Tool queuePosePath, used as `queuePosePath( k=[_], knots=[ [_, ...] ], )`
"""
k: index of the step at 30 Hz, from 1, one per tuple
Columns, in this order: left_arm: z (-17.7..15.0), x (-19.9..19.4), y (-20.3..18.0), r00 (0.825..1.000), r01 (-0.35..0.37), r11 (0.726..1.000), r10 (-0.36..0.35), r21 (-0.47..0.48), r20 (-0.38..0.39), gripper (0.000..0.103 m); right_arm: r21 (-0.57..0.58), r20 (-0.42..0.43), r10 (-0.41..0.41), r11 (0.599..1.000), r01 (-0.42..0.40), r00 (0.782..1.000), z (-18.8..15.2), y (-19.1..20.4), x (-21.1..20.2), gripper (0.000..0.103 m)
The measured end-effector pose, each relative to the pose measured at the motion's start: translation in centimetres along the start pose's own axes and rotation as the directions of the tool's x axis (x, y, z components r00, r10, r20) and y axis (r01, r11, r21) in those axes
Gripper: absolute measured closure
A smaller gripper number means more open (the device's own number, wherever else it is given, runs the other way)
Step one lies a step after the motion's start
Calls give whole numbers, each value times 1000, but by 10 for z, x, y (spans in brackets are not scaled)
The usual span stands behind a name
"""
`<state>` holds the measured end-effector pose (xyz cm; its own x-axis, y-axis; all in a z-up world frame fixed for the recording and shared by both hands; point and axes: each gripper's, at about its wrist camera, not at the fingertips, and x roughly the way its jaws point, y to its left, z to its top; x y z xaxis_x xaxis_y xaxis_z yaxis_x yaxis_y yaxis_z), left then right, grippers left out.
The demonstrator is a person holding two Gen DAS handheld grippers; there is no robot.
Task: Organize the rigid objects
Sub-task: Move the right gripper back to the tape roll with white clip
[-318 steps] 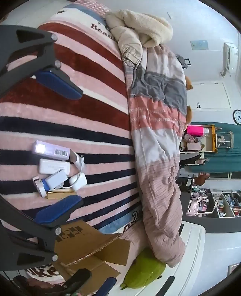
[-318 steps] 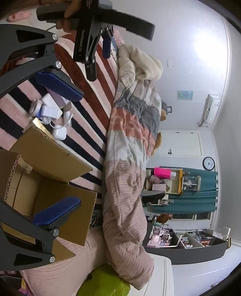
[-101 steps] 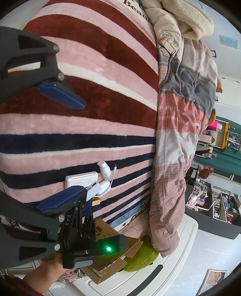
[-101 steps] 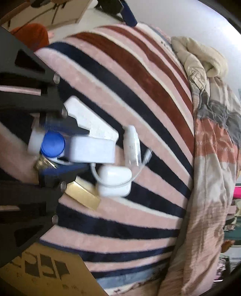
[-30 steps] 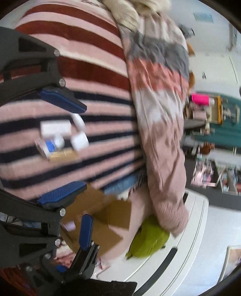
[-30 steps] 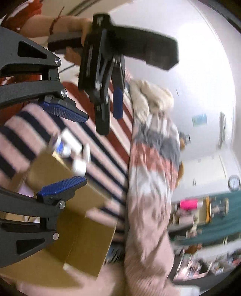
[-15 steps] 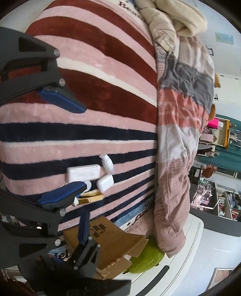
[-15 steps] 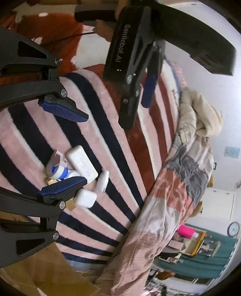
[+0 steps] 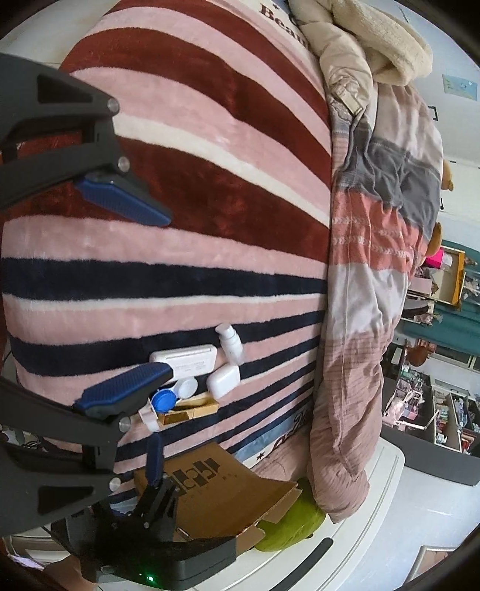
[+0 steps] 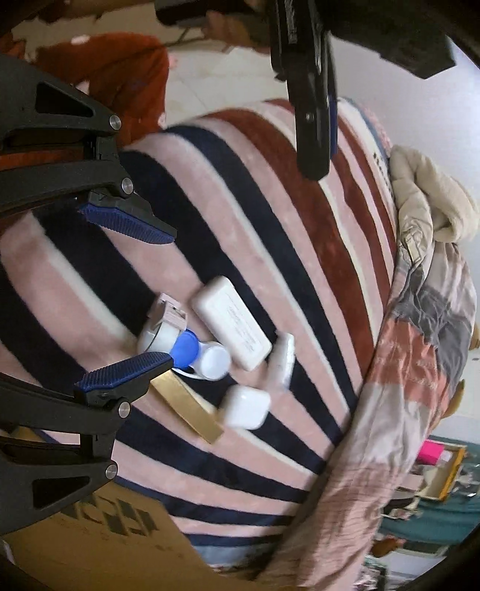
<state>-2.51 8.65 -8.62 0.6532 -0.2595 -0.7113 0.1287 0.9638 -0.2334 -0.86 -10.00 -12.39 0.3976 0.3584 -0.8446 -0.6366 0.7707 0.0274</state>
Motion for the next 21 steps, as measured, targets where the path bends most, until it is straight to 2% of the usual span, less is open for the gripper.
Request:
queuePosePath(
  k=[9,16,18,19,21],
  knots=[
    [-3,0,-12,1000,-10,1000,10,21,-18,29,61,-20,37,997,-36,999,-23,-6,2,45],
    [-5,3,-14,1000,-9,1000,10,16,-29,29,63,-16,-1,998,2,1000,-31,-10,12,45],
    [-6,4,-16,999,-2,1000,2,15,-35,29,63,-9,4,998,-3,1000,-31,-10,16,52],
    [-7,5,-17,999,4,1000,-4,14,-38,29,59,-3,-2,998,2,1000,-31,-10,17,66],
    [-7,5,-19,999,10,1000,-9,13,-43,29,50,4,-16,999,16,1000,-31,-9,18,69]
  ],
)
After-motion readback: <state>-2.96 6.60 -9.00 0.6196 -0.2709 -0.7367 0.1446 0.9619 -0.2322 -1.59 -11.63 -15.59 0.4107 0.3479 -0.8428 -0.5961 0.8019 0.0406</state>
